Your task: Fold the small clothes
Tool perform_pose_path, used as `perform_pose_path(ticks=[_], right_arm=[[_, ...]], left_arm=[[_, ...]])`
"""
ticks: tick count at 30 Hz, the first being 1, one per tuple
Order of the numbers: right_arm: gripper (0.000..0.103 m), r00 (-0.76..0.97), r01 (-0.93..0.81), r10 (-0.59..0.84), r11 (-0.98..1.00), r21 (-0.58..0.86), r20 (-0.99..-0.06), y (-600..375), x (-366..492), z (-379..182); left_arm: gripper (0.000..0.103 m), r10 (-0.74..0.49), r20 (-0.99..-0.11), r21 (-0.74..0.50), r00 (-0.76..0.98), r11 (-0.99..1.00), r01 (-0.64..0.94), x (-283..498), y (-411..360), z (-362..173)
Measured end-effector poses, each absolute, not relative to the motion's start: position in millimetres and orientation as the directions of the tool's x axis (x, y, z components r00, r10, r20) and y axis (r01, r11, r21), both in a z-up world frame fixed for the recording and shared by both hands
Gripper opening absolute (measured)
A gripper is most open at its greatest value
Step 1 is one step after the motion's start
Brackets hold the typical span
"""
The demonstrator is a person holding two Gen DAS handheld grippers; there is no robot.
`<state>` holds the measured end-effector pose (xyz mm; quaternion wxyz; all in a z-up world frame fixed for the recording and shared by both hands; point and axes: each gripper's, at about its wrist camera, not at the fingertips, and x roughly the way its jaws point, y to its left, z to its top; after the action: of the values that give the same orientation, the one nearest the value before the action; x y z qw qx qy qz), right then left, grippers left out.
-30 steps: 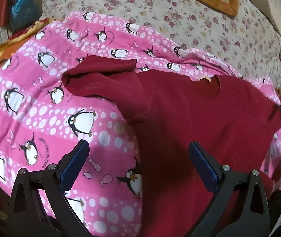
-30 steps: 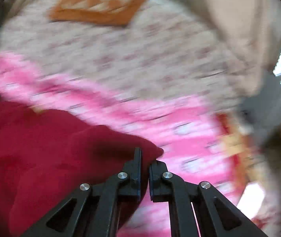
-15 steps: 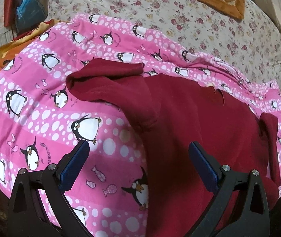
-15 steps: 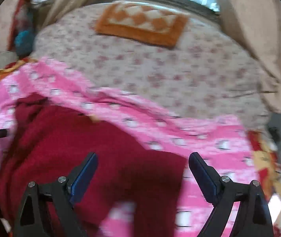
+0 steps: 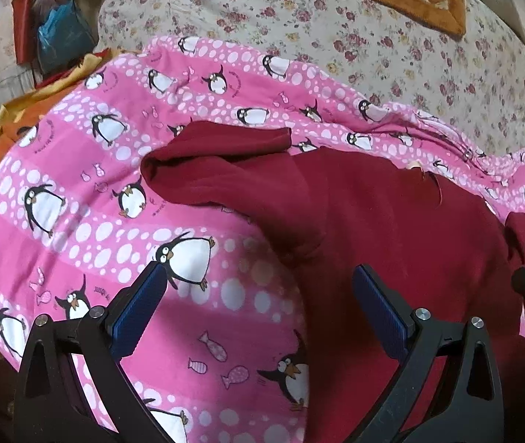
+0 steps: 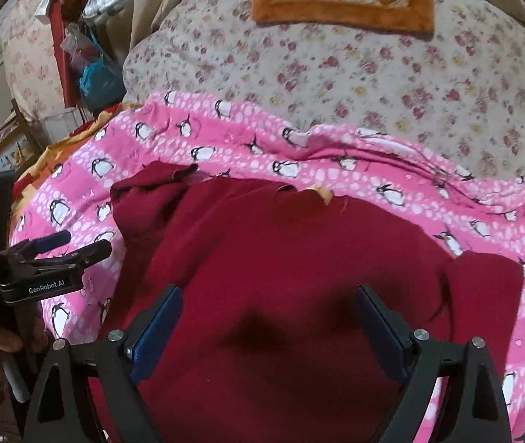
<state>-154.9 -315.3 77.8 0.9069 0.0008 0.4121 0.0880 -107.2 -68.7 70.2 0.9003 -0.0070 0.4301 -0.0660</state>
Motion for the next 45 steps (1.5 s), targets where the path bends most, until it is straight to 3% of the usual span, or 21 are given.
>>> perform_pose_path(ticks=[6, 19, 27, 34, 38, 40, 43, 45], right_arm=[[0.092, 0.57, -0.147, 0.237, 0.971, 0.186, -0.786, -311.8, -140.8, 59.0], [0.092, 0.57, -0.231, 0.273, 0.958, 0.168, -0.775, -280.4, -121.3, 63.3], [0.086, 0.522, -0.252, 0.378, 0.925, 0.285, -0.765, -240.7, -49.5, 59.6], [0.078, 0.471, -0.226, 0.478, 0.878, 0.422, -0.741, -217.8, 20.5, 39.5], [0.077, 0.453, -0.2, 0.516, 0.853, 0.482, -0.727, -211.1, 59.7, 27.4], [0.074, 0.433, -0.189, 0.539, 0.838, 0.511, -0.723, -207.8, 77.7, 19.7], [0.061, 0.388, -0.177, 0.556, 0.828, 0.532, -0.735, -197.2, 101.1, 4.8], [0.038, 0.362, -0.178, 0.559, 0.827, 0.533, -0.746, -188.6, 111.0, -4.6]], left_arm=[[0.101, -0.132, -0.791, -0.086, 0.598, 0.991, 0.104, -101.0, -62.3, 64.0], [0.101, -0.091, -0.8, -0.137, 0.593, 0.99, -0.033, -67.9, -15.8, 57.6], [0.101, -0.092, -0.797, -0.188, 0.597, 0.977, -0.1, -47.8, -13.7, 47.3], [0.101, -0.071, -0.815, -0.16, 0.576, 0.982, -0.105, -32.5, -10.4, 30.1], [0.101, -0.116, -0.814, -0.219, 0.569, 0.969, -0.117, -32.2, -1.0, 22.0], [0.101, -0.128, -0.816, -0.233, 0.564, 0.965, -0.119, -31.4, 0.9, 19.3], [0.101, -0.129, -0.816, -0.226, 0.563, 0.968, -0.106, -30.6, -1.0, 19.5], [0.101, -0.129, -0.815, -0.221, 0.565, 0.97, -0.097, -30.8, -1.9, 19.3]])
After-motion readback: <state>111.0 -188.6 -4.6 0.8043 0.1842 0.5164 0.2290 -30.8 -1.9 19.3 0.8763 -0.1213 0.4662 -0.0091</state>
